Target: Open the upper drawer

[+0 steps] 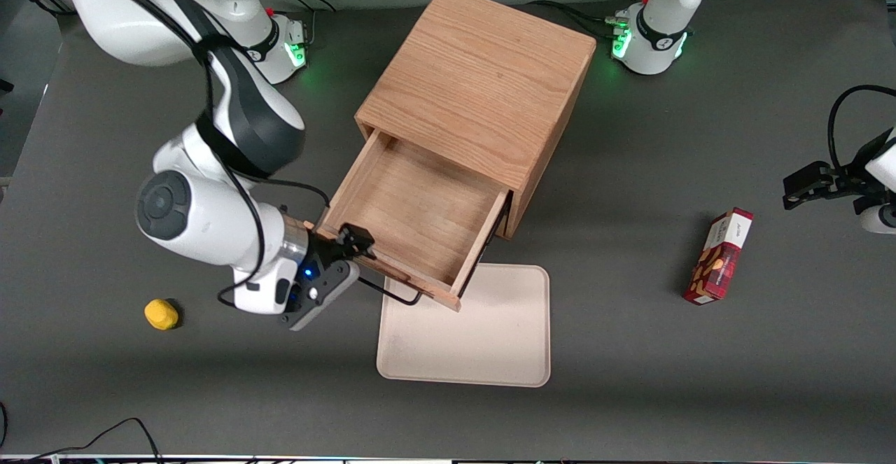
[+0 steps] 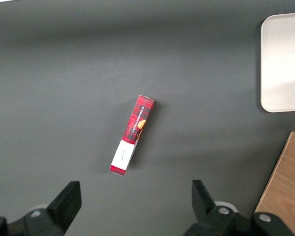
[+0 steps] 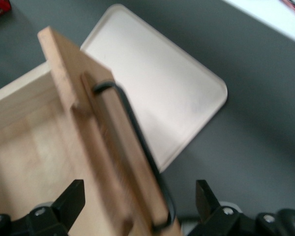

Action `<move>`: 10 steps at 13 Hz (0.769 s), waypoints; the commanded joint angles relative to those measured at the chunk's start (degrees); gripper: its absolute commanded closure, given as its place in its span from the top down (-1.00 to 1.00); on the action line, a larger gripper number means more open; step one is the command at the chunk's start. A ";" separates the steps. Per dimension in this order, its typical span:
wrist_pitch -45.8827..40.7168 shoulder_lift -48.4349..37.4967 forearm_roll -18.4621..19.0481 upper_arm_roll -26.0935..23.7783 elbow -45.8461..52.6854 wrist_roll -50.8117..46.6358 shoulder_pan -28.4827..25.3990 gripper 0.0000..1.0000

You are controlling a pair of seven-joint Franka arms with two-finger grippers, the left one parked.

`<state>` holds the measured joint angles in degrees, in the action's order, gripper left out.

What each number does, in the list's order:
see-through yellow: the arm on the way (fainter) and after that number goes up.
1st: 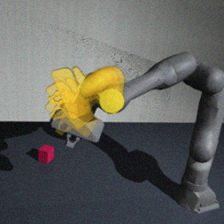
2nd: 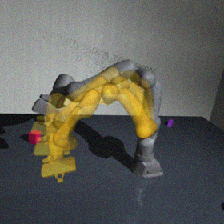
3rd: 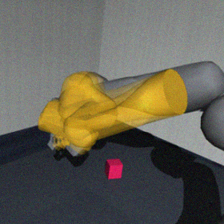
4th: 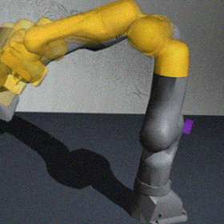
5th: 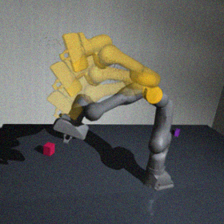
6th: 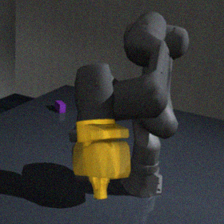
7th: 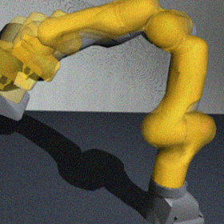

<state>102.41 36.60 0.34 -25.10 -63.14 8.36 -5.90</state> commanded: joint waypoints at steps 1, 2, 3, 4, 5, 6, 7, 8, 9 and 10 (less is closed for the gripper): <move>-8.33 -7.75 0.88 0.75 -4.87 -2.65 2.73 1.00; -9.93 -9.51 3.33 1.01 -6.19 -2.74 3.26 1.00; -10.21 -11.44 5.61 1.02 -8.12 -2.74 4.83 1.00; -10.30 -14.42 7.55 1.10 -11.44 -3.00 5.89 1.00; -10.22 -17.41 8.88 2.93 -14.69 -4.13 6.68 1.00; -9.61 -19.96 9.06 6.17 -17.16 -4.41 6.43 1.00; -8.82 -22.08 8.98 9.07 -19.01 -4.41 6.25 1.00; -7.16 -23.92 8.54 11.62 -20.51 -4.50 6.16 1.00; -4.53 -25.86 8.36 14.35 -22.44 -4.50 5.99 1.00; -1.54 -27.79 7.84 16.72 -25.33 -4.50 5.99 1.00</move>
<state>95.30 15.12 8.34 -12.30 -80.18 5.47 0.34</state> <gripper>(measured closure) 0.000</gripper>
